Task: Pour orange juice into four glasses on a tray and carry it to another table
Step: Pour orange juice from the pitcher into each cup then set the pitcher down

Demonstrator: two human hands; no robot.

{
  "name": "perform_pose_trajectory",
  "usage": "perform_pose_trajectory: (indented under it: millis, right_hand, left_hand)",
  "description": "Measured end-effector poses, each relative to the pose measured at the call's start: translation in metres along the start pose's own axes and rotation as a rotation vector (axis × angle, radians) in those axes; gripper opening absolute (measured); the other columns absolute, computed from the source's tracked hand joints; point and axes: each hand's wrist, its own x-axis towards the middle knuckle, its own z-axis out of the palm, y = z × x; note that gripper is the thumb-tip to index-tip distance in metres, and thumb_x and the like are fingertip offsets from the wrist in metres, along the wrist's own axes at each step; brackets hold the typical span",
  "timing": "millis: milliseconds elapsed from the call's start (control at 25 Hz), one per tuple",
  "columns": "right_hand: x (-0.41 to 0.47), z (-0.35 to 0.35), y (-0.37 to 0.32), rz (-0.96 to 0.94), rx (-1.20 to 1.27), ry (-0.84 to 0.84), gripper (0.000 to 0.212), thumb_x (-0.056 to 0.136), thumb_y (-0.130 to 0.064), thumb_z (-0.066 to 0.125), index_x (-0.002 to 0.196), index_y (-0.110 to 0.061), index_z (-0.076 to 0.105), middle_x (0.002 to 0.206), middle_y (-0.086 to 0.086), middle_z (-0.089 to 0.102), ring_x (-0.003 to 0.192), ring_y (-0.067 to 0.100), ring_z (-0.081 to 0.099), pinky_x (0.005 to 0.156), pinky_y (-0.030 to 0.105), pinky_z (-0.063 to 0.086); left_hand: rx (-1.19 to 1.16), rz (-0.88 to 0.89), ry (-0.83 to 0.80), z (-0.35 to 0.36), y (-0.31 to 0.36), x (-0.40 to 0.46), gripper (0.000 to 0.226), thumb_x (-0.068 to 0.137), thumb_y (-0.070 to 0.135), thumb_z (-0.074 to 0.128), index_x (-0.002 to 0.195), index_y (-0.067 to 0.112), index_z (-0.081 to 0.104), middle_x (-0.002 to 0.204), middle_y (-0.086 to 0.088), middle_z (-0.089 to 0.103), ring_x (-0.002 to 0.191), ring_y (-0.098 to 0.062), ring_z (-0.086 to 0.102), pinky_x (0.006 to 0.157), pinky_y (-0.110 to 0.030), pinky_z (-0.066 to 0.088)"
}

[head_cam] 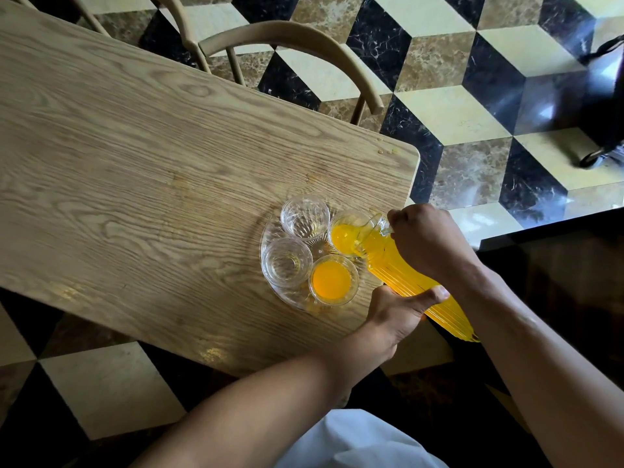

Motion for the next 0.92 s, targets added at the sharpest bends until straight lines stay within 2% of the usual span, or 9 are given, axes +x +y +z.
perform_pose_trajectory:
  millis: [160,320,440,720,841,921]
  right_hand:
    - [-0.001,-0.002,-0.002,0.042,0.054,0.003,0.037,0.103,-0.028,0.042,0.073,-0.008,0.052,0.076,0.018,0.058,0.059,0.028,0.043,0.048,0.029,0.023]
    - [0.000,-0.003,-0.001,0.030,0.005,-0.012,0.034,0.104,-0.027,0.040,0.075,-0.011,0.049,0.076,0.015,0.054,0.056,0.019,0.040,0.048,0.028,0.021]
    - [0.000,-0.004,0.000,0.035,0.004,-0.019,0.034,0.103,-0.028,0.040,0.075,-0.010,0.049,0.077,0.015,0.055,0.056,0.019,0.040,0.048,0.028,0.021]
    - [-0.005,-0.010,-0.005,0.075,0.086,-0.021,0.039,0.103,-0.028,0.041,0.069,-0.010,0.049,0.080,0.019,0.062,0.058,0.023,0.044,0.048,0.030,0.024]
    - [-0.006,-0.009,-0.004,0.056,0.063,-0.036,0.038,0.102,-0.029,0.039,0.069,-0.013,0.047,0.081,0.018,0.063,0.058,0.023,0.045,0.049,0.030,0.024]
    - [-0.007,-0.009,-0.003,0.042,0.100,-0.037,0.038,0.099,-0.032,0.034,0.071,-0.014,0.051,0.088,0.016,0.071,0.068,0.031,0.057,0.055,0.032,0.034]
  left_hand:
    - [-0.004,-0.002,-0.010,0.001,0.000,-0.001,0.091,0.020,0.076,0.098,0.074,0.010,0.069,0.078,-0.007,0.053,0.081,-0.024,0.056,0.098,-0.063,0.058]
    - [-0.004,-0.008,-0.031,0.001,0.003,-0.004,0.086,0.020,0.076,0.097,0.070,0.012,0.068,0.076,-0.007,0.052,0.080,-0.022,0.055,0.099,-0.062,0.059]
    - [0.003,-0.008,-0.039,0.001,0.005,-0.007,0.083,0.020,0.076,0.097,0.066,0.014,0.067,0.075,-0.007,0.054,0.080,-0.022,0.056,0.099,-0.061,0.059]
    - [0.018,-0.019,-0.036,0.002,0.007,-0.010,0.095,0.017,0.077,0.097,0.078,0.009,0.072,0.085,-0.008,0.063,0.094,-0.028,0.067,0.102,-0.060,0.060]
    - [0.010,-0.020,-0.012,0.001,0.009,-0.015,0.114,0.015,0.077,0.097,0.093,-0.002,0.073,0.092,-0.011,0.064,0.108,-0.034,0.071,0.103,-0.060,0.059]
    - [0.020,-0.010,0.020,0.000,0.008,-0.017,0.129,0.013,0.078,0.096,0.103,-0.011,0.073,0.092,-0.011,0.063,0.101,-0.033,0.069,0.102,-0.059,0.059]
